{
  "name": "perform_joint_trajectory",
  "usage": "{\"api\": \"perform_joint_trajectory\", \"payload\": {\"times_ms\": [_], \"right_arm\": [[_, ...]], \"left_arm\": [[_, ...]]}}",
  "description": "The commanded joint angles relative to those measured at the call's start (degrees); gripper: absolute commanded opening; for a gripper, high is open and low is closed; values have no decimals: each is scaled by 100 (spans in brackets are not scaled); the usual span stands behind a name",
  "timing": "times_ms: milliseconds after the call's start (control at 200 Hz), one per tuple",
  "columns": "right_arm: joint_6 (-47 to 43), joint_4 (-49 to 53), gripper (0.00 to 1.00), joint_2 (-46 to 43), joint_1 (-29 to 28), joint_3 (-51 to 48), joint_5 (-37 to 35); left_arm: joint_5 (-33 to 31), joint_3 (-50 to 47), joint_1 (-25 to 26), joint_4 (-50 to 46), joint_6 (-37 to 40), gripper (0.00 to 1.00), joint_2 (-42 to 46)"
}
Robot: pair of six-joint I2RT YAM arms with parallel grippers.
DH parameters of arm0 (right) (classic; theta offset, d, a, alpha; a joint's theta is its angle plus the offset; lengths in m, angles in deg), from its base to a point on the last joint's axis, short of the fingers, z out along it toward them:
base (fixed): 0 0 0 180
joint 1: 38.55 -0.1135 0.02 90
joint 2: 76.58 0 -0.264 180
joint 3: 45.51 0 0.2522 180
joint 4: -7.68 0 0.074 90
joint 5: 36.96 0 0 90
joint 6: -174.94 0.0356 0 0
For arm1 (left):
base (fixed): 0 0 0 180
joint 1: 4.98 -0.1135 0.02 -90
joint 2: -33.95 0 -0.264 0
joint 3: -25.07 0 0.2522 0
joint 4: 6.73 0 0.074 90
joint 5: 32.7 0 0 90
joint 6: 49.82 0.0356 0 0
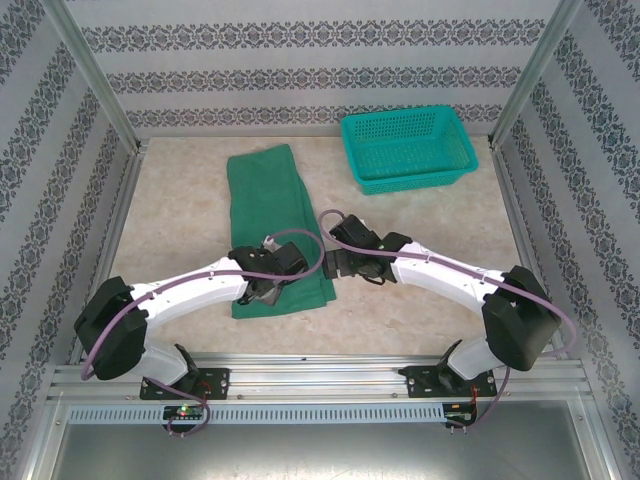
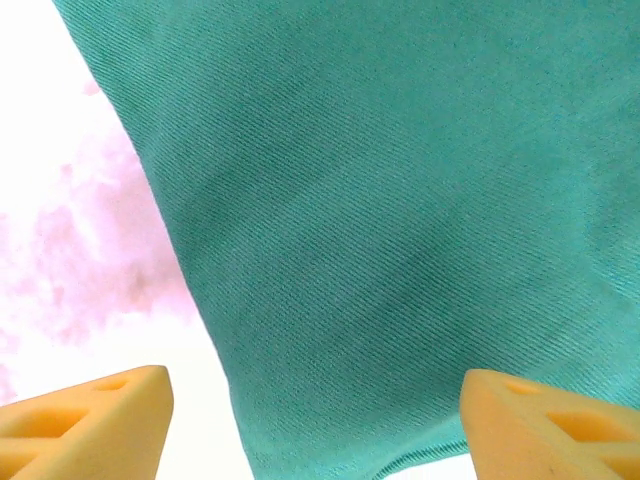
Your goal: Roll up the long pants
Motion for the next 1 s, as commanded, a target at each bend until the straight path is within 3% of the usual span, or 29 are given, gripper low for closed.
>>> {"api": "perform_joint_trajectory", "payload": {"times_ms": [0,210,490,560,619,644,719,779,994], "right_arm": [[144,-342,97,147,-8,-104,416],[-98,-569,95,1072,16,394,715],[-89,-1105,84,1990,121,908,1692],[-62,-1192,71,2174,128,980,1915],[-16,-1194,30,2316,182,1022,1990],[14,-1192,19,2356,221,1026,2023],[96,-1216,15,2386,361,952,2053],[147,-1247,0,2342,510,815,2000],[280,-1246,0,2069,1041,278,1796]], "left_arm": [[-395,385,49,-577,-370,78,-169],[-823,835,-342,-799,-498,82,-591],[645,-164,-1656,304,-600,81,387],[958,-387,-1892,551,-452,81,630],[1038,-404,-1957,590,-313,80,714],[1049,-379,-1959,600,-236,80,704],[1093,-267,-1958,616,-39,79,608],[1231,-198,-1959,688,125,77,509],[1813,-280,-1799,1209,615,76,584]]}}
